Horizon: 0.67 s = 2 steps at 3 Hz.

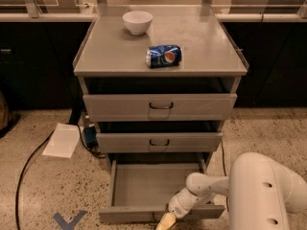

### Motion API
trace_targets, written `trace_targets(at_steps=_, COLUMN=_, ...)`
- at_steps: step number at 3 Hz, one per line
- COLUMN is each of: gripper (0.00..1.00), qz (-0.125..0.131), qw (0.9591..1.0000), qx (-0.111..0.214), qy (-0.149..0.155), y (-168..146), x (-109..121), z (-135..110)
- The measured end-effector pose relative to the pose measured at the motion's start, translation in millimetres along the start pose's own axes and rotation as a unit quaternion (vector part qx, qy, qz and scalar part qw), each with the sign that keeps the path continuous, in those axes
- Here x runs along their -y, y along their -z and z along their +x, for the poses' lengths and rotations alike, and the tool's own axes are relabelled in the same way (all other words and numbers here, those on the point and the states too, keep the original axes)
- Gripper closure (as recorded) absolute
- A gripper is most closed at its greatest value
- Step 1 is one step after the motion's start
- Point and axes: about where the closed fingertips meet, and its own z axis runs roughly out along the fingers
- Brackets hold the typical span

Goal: Open bottom drawer

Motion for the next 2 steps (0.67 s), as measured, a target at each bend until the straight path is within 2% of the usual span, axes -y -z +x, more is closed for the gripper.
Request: trace_targets(at_steps=2, gripper=0.0, qz=-0.008, qw=1.0, qx=-0.001, qy=-0.005, y=1.3, x=0.3, z=-0.9)
